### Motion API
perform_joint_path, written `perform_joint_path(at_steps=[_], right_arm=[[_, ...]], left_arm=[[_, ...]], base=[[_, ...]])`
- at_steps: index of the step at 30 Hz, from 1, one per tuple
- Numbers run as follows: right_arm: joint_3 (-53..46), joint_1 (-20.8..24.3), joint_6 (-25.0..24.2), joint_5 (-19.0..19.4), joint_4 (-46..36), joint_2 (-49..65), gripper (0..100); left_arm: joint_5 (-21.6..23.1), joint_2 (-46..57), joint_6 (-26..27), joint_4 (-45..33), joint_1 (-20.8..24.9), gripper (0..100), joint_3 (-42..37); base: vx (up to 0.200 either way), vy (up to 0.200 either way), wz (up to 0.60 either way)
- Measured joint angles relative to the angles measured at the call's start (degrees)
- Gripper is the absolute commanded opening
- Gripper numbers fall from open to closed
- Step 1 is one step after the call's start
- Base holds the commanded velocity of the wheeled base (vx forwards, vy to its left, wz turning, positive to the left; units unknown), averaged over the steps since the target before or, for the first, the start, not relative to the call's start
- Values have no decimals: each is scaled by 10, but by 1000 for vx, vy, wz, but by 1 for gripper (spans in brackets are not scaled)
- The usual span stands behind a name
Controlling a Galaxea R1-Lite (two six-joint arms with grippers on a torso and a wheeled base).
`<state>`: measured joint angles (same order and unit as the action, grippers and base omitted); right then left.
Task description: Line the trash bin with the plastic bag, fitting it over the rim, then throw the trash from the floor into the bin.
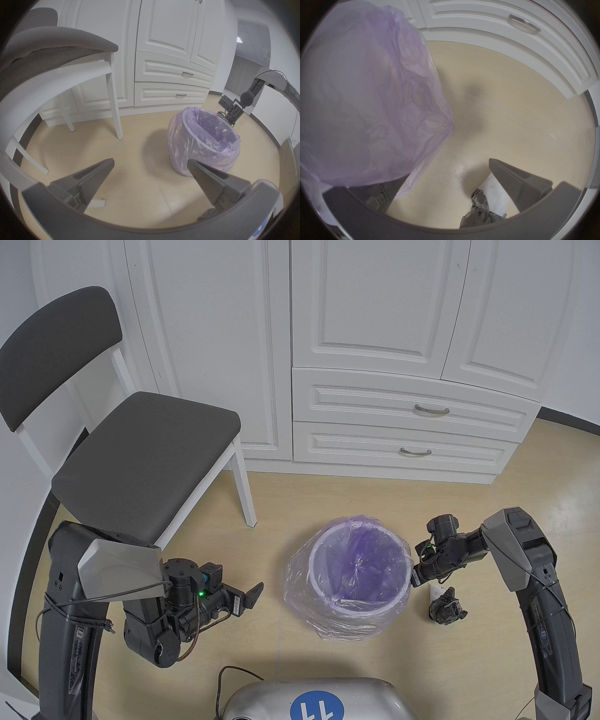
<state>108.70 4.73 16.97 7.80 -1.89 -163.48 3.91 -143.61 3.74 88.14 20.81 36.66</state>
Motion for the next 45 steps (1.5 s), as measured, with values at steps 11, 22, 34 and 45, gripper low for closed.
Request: perform_joint_path(at_steps=[11, 22, 34, 45], right_arm=[[-48, -8, -56, 32, 39, 13, 100], [-146, -8, -107, 38, 170, 48, 100], [-169, -8, -118, 39, 196, 62, 100], [-165, -7, -119, 37, 199, 62, 100]], left_arm=[[21, -72, -10, -61, 2, 100, 117], [79, -104, -8, -256, 0, 100, 334], [111, -159, -5, -446, 7, 100, 555], [119, -233, -3, -620, 4, 100, 744]], base=[[0, 0, 0], [0, 0, 0], [0, 0, 0], [0, 0, 0]])
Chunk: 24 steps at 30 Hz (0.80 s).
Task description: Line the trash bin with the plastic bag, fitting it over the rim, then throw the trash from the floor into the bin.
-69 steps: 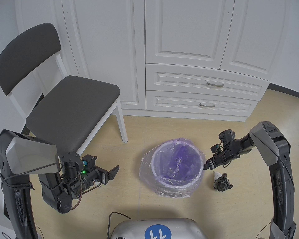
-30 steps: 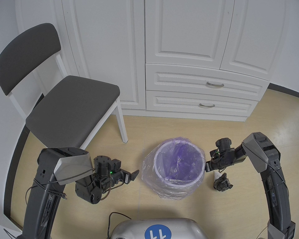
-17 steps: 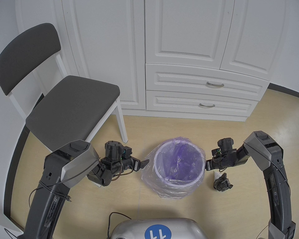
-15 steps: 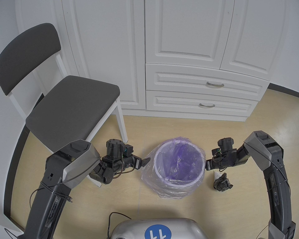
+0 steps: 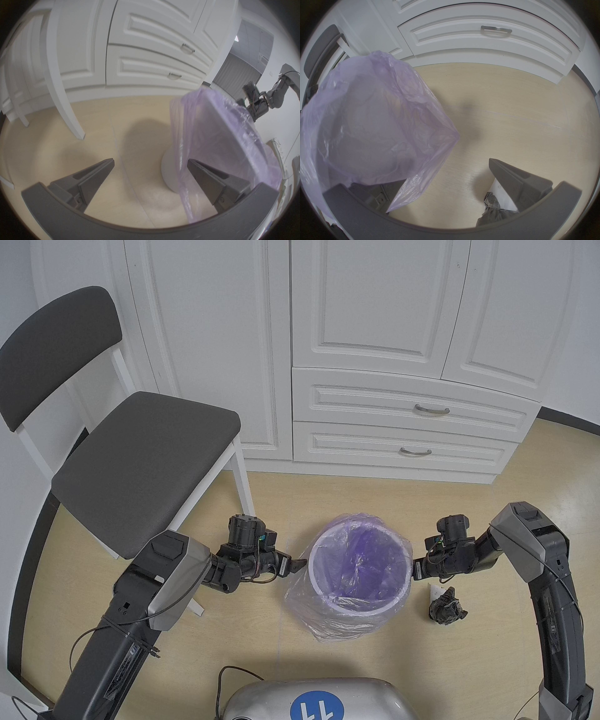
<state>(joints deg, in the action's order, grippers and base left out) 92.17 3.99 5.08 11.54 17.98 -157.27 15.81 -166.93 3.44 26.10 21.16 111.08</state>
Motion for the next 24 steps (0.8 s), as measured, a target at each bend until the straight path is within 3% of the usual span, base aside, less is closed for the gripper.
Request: perform_joint_path(at_steps=[3, 10, 18, 24], right_arm=[[5, 1, 0, -1, 0, -2, 100], [9, 4, 1, -2, 0, -5, 100], [-20, -2, 10, -4, -2, 22, 100], [-51, -21, 47, -4, -3, 62, 100]], left_arm=[[23, -19, 1, -34, -4, 100, 24], [27, -37, 9, -36, -7, 100, 34], [-7, -44, 25, 68, -13, 100, 31], [-13, -17, 27, 111, -16, 100, -46]], base=[[0, 0, 0], [0, 0, 0], [0, 0, 0], [0, 0, 0]])
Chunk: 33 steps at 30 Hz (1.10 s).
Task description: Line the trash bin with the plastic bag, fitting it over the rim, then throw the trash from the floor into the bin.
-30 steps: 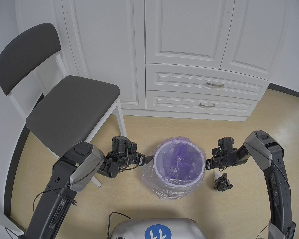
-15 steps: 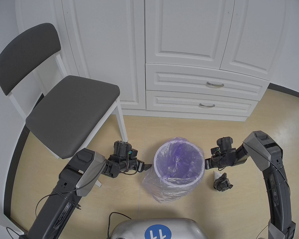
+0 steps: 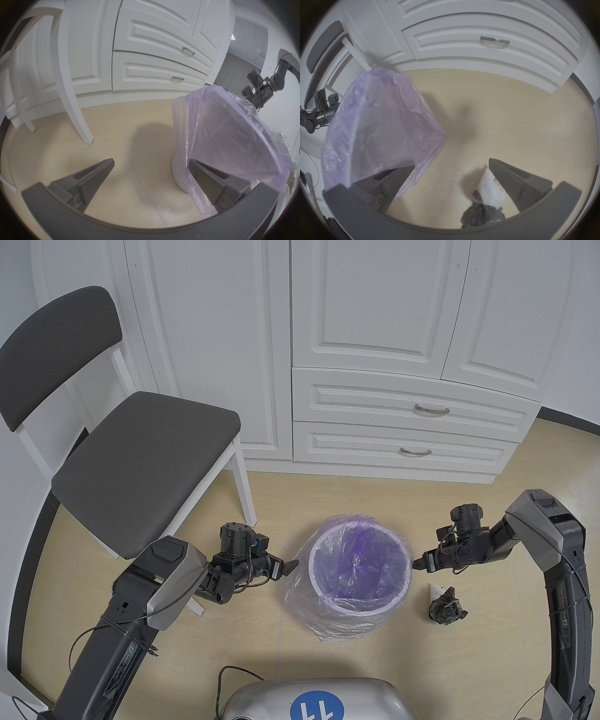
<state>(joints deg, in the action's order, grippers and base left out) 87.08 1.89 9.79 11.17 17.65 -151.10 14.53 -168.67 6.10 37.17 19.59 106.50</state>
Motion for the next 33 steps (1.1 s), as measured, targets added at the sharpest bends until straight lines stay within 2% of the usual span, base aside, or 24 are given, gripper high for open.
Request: perform_joint_path(at_steps=[11, 17, 26, 33], right_arm=[[-69, -44, 37, 2, 8, 99, 100], [-162, -56, 40, 2, 48, 171, 100], [-302, -58, 9, -7, 76, 288, 100], [-437, -57, -6, -20, 138, 404, 100]], left_arm=[[-7, 121, -8, 163, 14, 100, -288], [-10, 194, -29, 273, 21, 100, -430], [-11, 339, -51, 431, 30, 100, -659], [-36, 483, -56, 483, 34, 100, -783]], base=[[0, 0, 0], [0, 0, 0], [0, 0, 0], [0, 0, 0]])
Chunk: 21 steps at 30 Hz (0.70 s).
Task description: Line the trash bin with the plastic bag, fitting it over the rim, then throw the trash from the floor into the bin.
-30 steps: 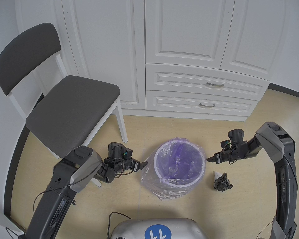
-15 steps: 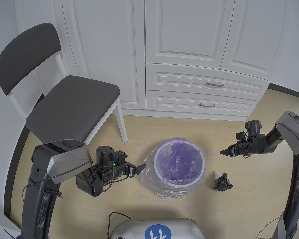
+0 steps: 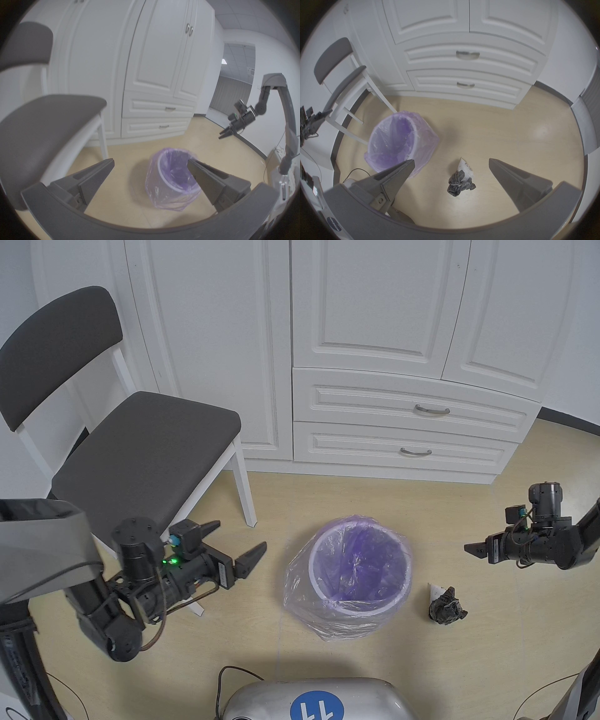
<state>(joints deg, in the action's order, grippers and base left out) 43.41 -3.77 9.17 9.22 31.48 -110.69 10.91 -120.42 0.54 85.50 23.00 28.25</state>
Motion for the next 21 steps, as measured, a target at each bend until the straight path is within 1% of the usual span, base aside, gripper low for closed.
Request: perform_joint_path(at_steps=[3, 7, 10, 12, 14, 18, 21], right_arm=[[-60, 2, -1, -3, 54, 49, 100], [-115, 9, -3, -11, 99, 108, 100], [-133, 18, -5, -32, 113, 146, 100], [-139, 26, -6, -48, 118, 168, 100], [-143, 35, -7, -64, 120, 189, 100], [-147, 51, -7, -104, 125, 220, 100], [-149, 62, -7, -134, 126, 237, 100]], left_arm=[[-19, 70, -1, 6, 2, 100, -39], [-50, 163, -3, 8, 2, 100, -83], [-95, 226, -2, -5, 1, 100, -108], [-124, 262, -1, -31, -2, 100, -118], [-145, 299, 0, -81, -7, 100, -125], [-168, 368, 1, -180, -18, 100, -131], [-176, 417, 1, -217, -23, 100, -131]], base=[[0, 0, 0], [0, 0, 0], [0, 0, 0], [0, 0, 0], [0, 0, 0], [0, 0, 0], [0, 0, 0]])
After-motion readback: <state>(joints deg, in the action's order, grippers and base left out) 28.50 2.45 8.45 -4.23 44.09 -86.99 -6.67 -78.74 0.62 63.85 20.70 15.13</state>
